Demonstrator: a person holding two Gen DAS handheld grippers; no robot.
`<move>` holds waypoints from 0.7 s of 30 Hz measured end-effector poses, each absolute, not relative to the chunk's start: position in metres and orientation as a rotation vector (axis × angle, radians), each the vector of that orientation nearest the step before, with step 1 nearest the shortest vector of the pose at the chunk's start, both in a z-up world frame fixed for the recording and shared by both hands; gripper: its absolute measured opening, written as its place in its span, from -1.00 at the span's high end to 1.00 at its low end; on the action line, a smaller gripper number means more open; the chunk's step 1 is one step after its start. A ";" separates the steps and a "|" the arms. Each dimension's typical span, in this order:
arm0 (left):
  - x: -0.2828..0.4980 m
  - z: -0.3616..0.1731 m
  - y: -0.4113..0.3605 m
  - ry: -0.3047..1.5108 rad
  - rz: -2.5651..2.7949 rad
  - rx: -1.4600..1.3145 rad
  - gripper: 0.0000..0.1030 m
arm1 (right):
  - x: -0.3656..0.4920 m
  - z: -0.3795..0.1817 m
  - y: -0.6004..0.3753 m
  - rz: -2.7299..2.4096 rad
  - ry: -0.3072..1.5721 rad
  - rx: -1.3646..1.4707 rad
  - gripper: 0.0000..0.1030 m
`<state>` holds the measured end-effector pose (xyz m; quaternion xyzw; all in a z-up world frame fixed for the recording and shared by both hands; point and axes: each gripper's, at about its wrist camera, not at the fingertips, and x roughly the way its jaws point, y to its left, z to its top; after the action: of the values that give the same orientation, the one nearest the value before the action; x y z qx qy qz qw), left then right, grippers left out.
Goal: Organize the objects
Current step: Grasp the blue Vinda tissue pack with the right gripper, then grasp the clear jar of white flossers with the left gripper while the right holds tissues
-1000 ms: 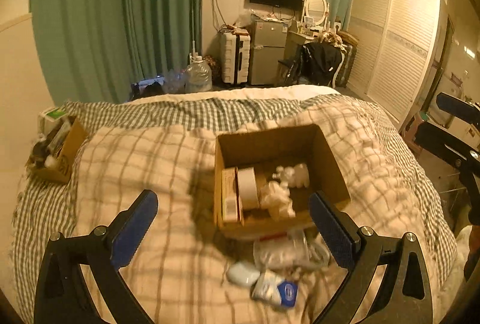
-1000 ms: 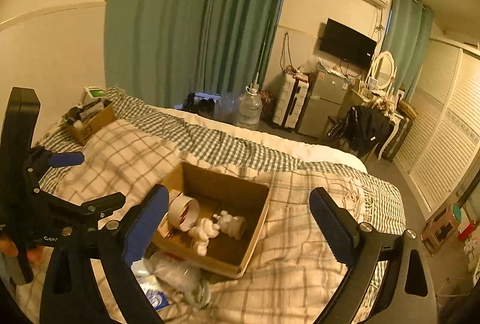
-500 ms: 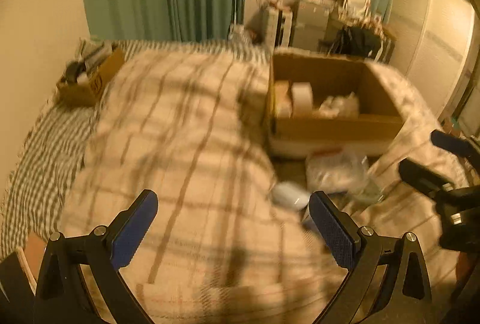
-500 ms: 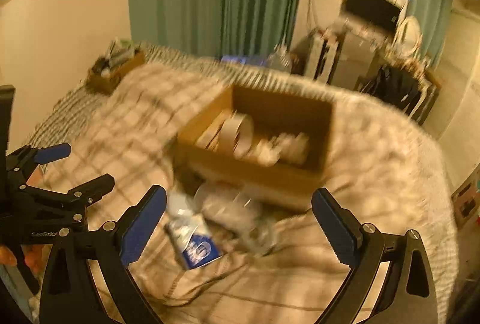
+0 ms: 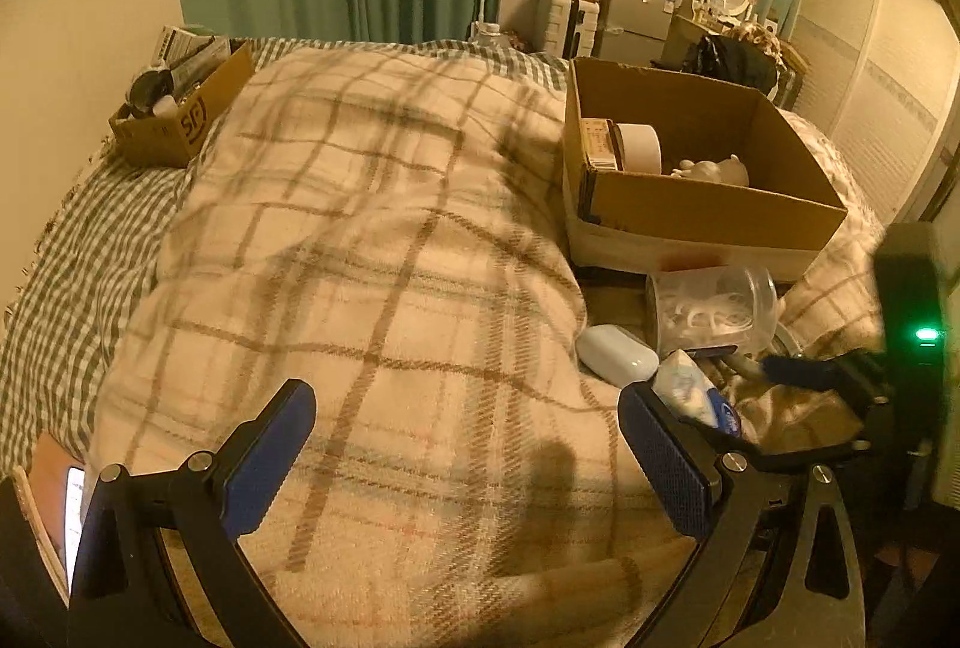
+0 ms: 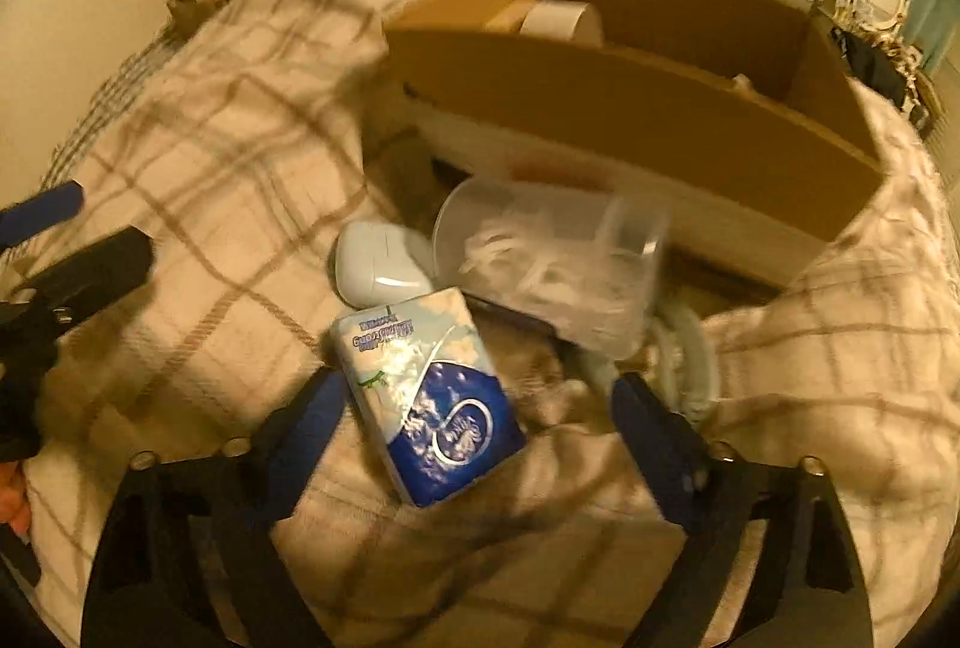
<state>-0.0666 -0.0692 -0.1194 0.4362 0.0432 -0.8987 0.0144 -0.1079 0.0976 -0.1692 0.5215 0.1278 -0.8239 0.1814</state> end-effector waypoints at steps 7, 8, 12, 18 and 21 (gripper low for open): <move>-0.067 -0.120 -0.069 0.148 -2.786 1.366 -1.00 | -0.107 -0.181 0.097 -2.234 0.303 1.514 -0.19; -0.067 -0.120 -0.068 0.147 -2.781 1.367 -1.00 | -0.104 -0.179 0.098 -2.248 0.316 1.505 -0.16; -0.067 -0.118 -0.067 0.160 -2.768 1.363 -1.00 | -0.091 -0.142 0.118 -2.373 0.287 1.399 -0.13; -0.075 -0.106 -0.037 0.132 -2.818 1.367 -1.00 | -0.094 -0.077 0.165 -2.596 0.332 1.272 -0.13; -0.086 -0.105 -0.012 0.119 -2.859 1.430 -1.00 | -0.106 -0.065 0.180 -2.649 0.370 1.282 -0.13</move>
<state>-0.0857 -0.0121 -0.1052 0.4468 0.0372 -0.8934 -0.0286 -0.1060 0.1800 -0.0651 0.4306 0.1243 -0.8896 0.0876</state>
